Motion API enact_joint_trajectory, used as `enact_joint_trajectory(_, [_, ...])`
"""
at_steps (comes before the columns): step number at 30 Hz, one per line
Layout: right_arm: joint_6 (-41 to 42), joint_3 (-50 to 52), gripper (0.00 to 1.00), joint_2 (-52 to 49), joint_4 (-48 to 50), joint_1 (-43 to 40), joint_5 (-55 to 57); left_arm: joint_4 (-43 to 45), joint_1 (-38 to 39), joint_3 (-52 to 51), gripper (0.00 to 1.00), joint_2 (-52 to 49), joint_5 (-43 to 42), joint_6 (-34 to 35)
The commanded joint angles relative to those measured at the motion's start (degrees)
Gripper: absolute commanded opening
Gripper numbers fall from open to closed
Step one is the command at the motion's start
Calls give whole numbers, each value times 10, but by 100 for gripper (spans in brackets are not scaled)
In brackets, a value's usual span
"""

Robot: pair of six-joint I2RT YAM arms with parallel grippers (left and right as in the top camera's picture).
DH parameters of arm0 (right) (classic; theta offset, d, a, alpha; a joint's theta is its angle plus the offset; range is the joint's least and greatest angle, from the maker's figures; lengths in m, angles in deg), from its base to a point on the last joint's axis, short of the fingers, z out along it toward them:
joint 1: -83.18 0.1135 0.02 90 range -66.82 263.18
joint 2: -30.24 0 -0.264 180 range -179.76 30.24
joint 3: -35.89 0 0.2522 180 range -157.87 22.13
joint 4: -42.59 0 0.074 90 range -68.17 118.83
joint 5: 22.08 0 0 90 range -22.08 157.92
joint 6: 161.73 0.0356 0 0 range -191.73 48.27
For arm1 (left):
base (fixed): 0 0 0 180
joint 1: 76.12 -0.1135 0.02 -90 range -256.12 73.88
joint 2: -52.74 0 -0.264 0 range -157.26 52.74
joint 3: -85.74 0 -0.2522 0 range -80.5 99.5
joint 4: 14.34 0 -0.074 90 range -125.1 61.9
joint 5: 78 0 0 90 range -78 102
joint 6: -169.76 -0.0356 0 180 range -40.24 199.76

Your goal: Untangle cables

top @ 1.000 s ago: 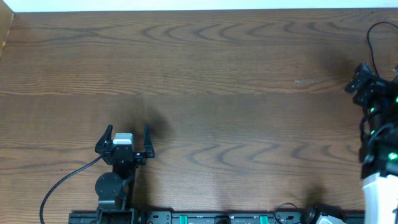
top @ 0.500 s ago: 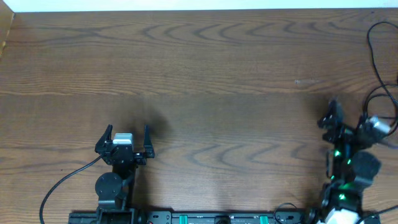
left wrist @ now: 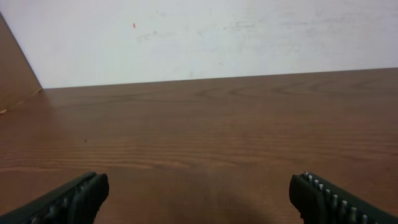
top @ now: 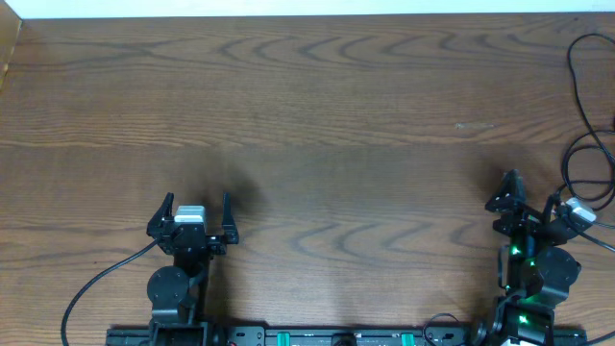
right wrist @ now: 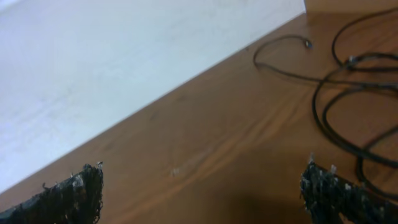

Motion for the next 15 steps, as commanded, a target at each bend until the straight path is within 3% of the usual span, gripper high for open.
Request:
enact_joint_trajectory(1, [-33,1,99,30,-24,16,-10,-21,-3,-10,97,4,12,0])
enact_joint_trajectory(15, [-210,1,99,159,-154,105,-10,-21,-3,-10,97,4,12,0])
